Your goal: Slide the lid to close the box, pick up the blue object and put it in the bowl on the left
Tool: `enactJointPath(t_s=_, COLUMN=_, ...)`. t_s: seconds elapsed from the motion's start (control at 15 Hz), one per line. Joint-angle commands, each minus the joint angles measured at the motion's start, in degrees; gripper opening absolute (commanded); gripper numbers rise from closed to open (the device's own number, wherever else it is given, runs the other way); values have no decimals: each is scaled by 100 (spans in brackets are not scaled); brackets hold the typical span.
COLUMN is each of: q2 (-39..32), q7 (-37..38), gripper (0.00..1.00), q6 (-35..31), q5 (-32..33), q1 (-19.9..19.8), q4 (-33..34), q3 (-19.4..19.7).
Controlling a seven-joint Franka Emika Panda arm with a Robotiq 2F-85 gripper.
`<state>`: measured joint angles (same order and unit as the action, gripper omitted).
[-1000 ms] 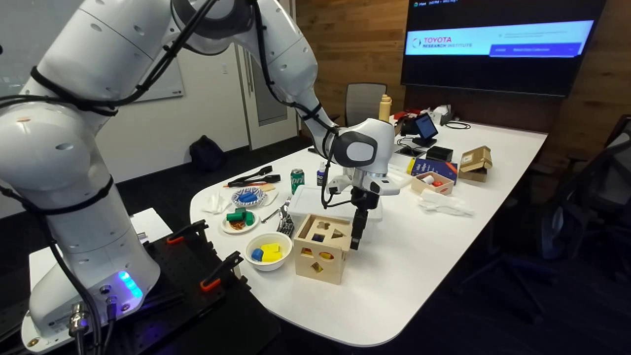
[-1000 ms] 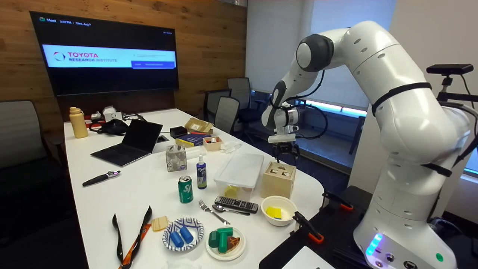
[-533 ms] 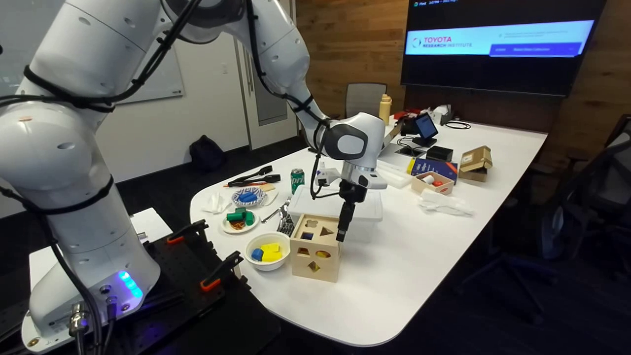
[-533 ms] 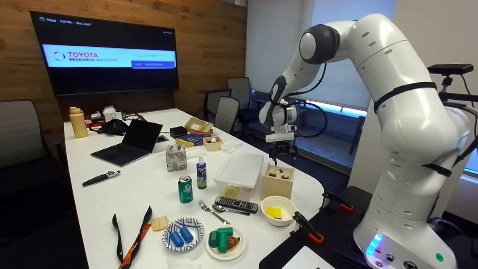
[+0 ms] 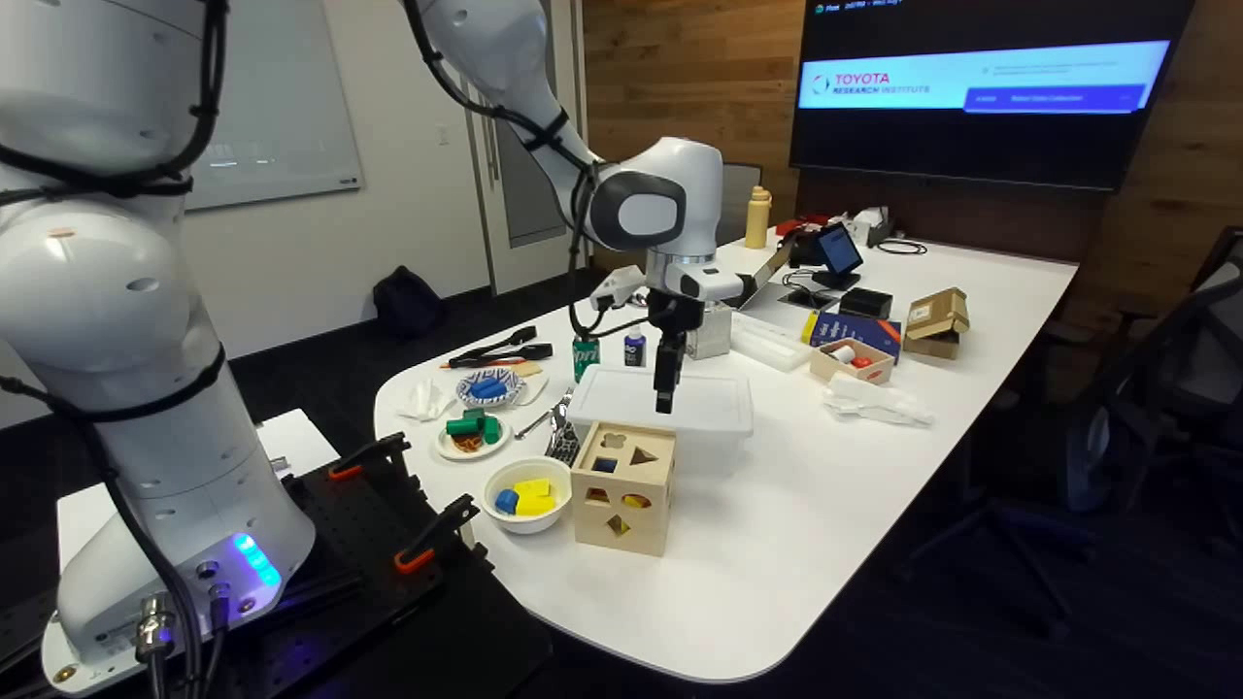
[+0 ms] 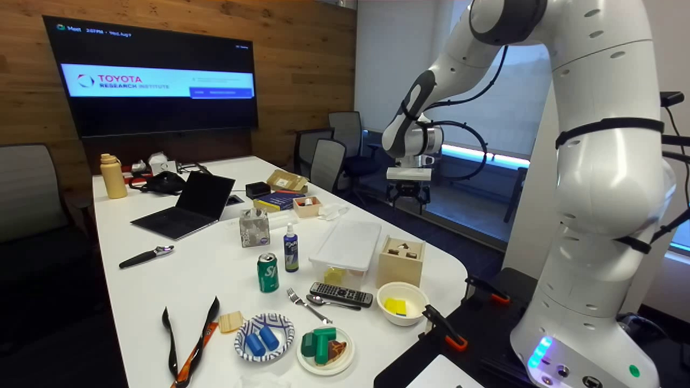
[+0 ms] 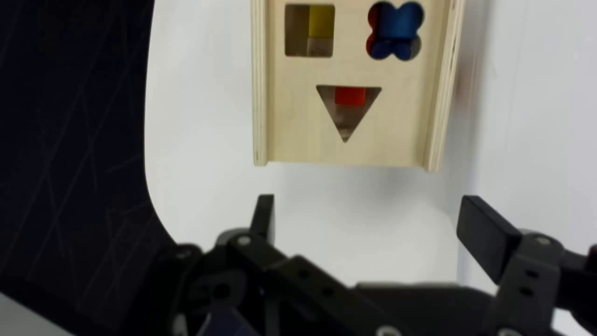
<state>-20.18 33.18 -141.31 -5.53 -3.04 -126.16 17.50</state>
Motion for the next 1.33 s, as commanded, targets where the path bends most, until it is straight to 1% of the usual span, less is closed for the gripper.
enactJointPath(t_s=0.0, q2=1236, q7=-403, gripper=100, q6=-210, q5=-273, q1=-71, q4=-1420, q3=-372)
enactJointPath(t_s=0.27, q2=2126, q7=-521, gripper=100, q6=-598, q5=-727, q1=-53, q4=-2780, q3=-751)
enactJointPath(t_s=0.4, q2=2440, q7=-561, gripper=100, q6=-1065, q5=-1124, q1=-16, q4=-3489, q3=-966)
enactJointPath(t_s=0.53, q2=2570, q7=-590, gripper=100, q6=-1583, q5=-1502, q1=59, q4=-4017, q3=-1192)
enactJointPath(t_s=0.6, q2=1960, q7=-701, gripper=100, q6=-1615, q5=-1804, q1=110, q4=-3392, q3=-1294)
enactJointPath(t_s=0.67, q2=1935, q7=-707, gripper=100, q6=-1955, q5=-2013, q1=176, q4=-3575, q3=-1412)
enactJointPath(t_s=0.73, q2=1868, q7=-791, gripper=100, q6=-2193, q5=-2268, q1=253, q4=-3570, q3=-1529)
enactJointPath(t_s=0.87, q2=1625, q7=-1209, gripper=100, q6=-2705, q5=-2988, q1=431, q4=-3490, q3=-1770)
enactJointPath(t_s=0.93, q2=1573, q7=-1210, gripper=100, q6=-2831, q5=-3081, q1=476, q4=-3471, q3=-1860)
enactJointPath(t_s=1.0, q2=1433, q7=-1359, gripper=100, q6=-2997, q5=-3311, q1=496, q4=-3448, q3=-1952)
enactJointPath(t_s=1.07, q2=1365, q7=-1327, gripper=100, q6=-2906, q5=-3286, q1=470, q4=-3427, q3=-1946)
enactJointPath(t_s=1.13, q2=1470, q7=-1164, gripper=100, q6=-2764, q5=-3094, q1=458, q4=-3412, q3=-1903)
enactJointPath(t_s=1.27, q2=1362, q7=-1162, gripper=100, q6=-2766, q5=-3102, q1=465, q4=-3372, q3=-1926)
